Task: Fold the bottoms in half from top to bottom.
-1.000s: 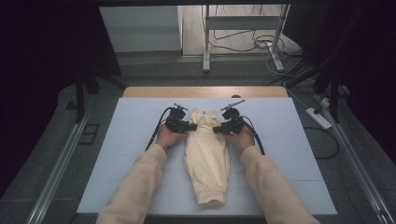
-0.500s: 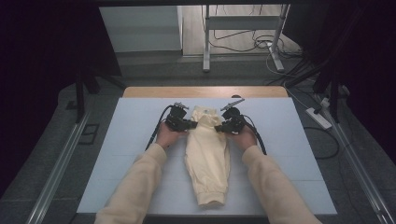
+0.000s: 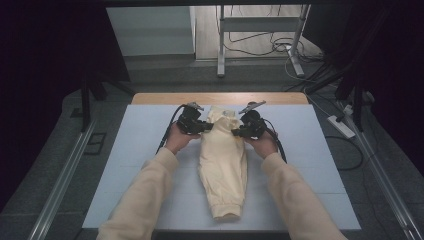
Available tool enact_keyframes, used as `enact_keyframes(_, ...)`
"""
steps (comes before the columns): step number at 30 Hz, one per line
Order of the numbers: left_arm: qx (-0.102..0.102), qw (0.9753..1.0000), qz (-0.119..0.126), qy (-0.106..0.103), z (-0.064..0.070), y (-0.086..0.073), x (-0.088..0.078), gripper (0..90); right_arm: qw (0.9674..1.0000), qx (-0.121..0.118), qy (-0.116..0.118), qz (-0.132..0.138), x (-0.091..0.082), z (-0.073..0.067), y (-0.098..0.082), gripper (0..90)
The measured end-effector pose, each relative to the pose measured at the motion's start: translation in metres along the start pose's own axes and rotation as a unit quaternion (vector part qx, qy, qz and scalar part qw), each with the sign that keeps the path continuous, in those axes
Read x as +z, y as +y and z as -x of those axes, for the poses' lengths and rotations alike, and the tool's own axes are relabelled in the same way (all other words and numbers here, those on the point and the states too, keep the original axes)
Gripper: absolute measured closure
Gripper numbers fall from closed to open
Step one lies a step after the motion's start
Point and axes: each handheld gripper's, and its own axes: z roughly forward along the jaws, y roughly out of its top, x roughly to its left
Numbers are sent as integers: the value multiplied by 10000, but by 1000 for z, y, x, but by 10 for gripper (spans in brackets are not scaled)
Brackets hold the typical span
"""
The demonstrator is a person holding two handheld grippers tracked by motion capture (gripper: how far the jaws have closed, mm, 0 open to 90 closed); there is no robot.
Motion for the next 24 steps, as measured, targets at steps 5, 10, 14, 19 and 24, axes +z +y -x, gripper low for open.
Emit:
enact_keyframes(5, 34, 9999, 94, 49, 1, 7, -7, 818, 9999, 3, -52, 156, -9, 1, 7, 724)
enact_keyframes(10, 117, 9998, 154, 111, 0, 20, -15, 820, 9996, -59, -156, 209, -17, 2, 17, 726)
enact_keyframes(14, 209, 9990, 372, 121, 2, 33, -29, 820, 9985, -97, -258, 466, -32, 2, 31, 726)
enact_keyframes(19, 274, 9991, 309, 135, 4, 31, -29, 820, 9985, -147, -274, 459, -35, 1, 32, 726)
enact_keyframes(24, 313, 9986, 359, 228, 1, 35, -32, 823, 9984, -148, -299, 465, -35, -1, 34, 726)
